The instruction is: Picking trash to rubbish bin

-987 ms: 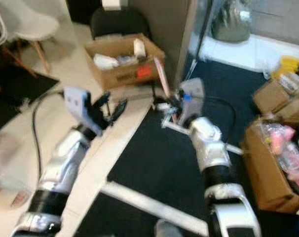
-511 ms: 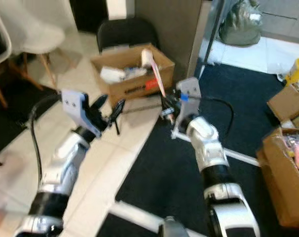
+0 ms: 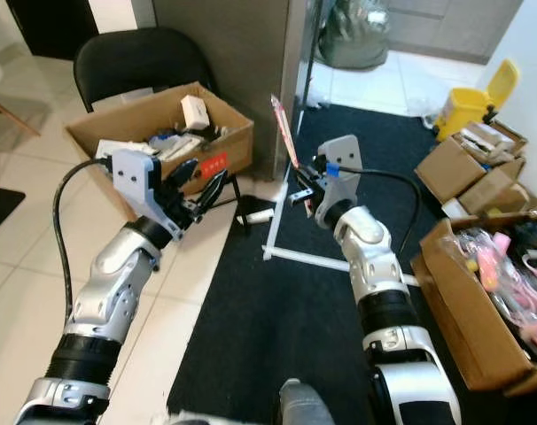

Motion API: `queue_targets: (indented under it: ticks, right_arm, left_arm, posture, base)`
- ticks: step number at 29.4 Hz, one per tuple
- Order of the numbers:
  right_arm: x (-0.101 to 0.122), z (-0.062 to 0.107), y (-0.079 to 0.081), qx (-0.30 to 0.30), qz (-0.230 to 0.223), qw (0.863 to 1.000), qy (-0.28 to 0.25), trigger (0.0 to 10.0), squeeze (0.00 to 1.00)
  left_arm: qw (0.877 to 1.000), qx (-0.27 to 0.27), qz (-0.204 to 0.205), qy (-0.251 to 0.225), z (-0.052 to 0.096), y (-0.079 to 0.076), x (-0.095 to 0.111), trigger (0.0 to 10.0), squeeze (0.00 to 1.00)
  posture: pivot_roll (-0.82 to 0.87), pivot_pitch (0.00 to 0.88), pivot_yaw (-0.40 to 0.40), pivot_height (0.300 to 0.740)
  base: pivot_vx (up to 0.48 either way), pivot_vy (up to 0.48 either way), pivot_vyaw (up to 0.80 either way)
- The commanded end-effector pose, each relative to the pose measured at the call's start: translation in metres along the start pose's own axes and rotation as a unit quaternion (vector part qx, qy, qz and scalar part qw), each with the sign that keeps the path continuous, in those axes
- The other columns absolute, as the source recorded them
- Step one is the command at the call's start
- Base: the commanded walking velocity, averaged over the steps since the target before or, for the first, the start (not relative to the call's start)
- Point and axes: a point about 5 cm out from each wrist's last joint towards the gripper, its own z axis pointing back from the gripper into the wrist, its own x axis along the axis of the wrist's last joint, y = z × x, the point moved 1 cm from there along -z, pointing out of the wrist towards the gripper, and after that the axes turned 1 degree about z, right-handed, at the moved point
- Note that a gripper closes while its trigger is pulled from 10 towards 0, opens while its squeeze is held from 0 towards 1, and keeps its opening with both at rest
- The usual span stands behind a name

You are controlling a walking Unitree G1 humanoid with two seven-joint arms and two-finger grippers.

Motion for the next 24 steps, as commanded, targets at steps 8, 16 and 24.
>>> queue_targets:
  ticks: [8,16,24]
  right_arm:
    - [0.0023,0.0007,-0.0026,-0.002,0.006,1.000,-0.004,10.0,0.00]
    - [0.0019,0.0007,-0.0021,-0.001,0.007,1.000,-0.004,10.0,0.00]
    - [0.0024,0.0005,-0.0021,0.000,0.006,1.000,-0.005,10.0,0.00]
  left_arm:
    - [1.000,-0.007,-0.005,0.003,0.0001,-0.0025,-0.0011,10.0,0.00]
    - [1.000,-0.007,-0.005,0.003,0.0002,-0.0028,-0.0015,10.0,0.00]
    - [1.000,-0.007,-0.005,0.002,-0.0001,-0.0028,-0.0010,10.0,0.00]
  posture:
    - [-0.07,0.000,-0.041,0.740]
    - [-0.07,0.000,-0.041,0.740]
    - [-0.07,0.000,-0.042,0.740]
  base:
    - [0.480,0.000,0.00]
    - [0.480,0.000,0.00]
    - [0.480,0.000,0.00]
